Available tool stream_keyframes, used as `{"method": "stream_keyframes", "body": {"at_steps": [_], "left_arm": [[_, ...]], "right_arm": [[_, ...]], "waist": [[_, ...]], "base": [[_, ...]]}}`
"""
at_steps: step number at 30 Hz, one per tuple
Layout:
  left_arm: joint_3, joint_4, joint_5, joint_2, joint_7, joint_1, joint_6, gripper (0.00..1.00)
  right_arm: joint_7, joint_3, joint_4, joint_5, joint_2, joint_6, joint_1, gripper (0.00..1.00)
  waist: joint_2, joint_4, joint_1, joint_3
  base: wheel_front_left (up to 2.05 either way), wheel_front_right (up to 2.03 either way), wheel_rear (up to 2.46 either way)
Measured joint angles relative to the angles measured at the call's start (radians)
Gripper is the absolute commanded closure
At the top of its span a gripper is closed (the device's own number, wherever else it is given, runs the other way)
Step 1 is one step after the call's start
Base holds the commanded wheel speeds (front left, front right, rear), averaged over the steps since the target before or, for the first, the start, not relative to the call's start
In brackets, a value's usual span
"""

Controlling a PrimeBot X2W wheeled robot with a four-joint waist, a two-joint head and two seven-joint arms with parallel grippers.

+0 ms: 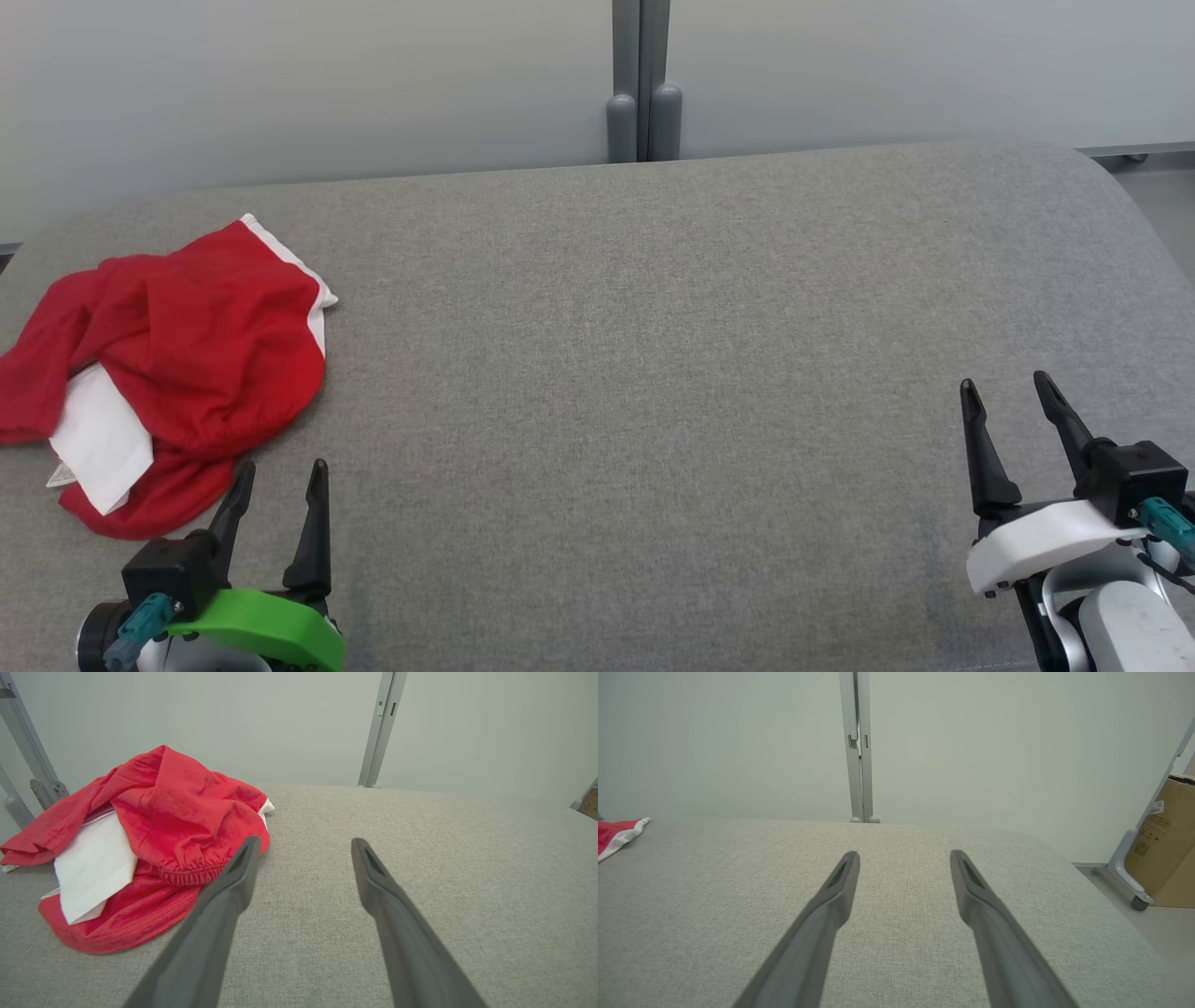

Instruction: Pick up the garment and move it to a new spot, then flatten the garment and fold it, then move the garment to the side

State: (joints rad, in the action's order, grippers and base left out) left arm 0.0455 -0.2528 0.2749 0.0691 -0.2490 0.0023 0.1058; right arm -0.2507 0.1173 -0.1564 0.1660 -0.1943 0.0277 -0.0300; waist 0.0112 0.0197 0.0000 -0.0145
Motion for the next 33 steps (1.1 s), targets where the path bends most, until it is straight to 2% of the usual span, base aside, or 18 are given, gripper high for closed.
{"method": "stream_keyframes", "body": {"at_steps": [18, 24, 33], "left_arm": [[-0.005, -0.025, -0.007, -0.005, 0.0, 0.001, 0.01, 0.0], [-0.002, -0.027, -0.008, -0.016, 0.0, 0.0, 0.01, 0.0], [-0.073, -0.027, -0.008, -0.016, 0.0, 0.016, 0.01, 0.0]], "right_arm": [[-0.001, -0.051, -0.004, 0.0, 0.005, -0.038, -0.023, 0.0], [-0.001, -0.046, -0.006, -0.006, 0.008, -0.057, -0.023, 0.0], [-0.001, 0.0, -0.02, -0.03, 0.037, -0.098, -0.017, 0.0]], "waist": [[0.0, -0.019, 0.0, 0.005], [0.0, -0.065, 0.0, 0.007], [0.0, -0.17, 0.0, 0.015]], "base": [[0.0, 0.0, 0.0], [0.0, 0.0, 0.0], [0.0, 0.0, 0.0]]}}
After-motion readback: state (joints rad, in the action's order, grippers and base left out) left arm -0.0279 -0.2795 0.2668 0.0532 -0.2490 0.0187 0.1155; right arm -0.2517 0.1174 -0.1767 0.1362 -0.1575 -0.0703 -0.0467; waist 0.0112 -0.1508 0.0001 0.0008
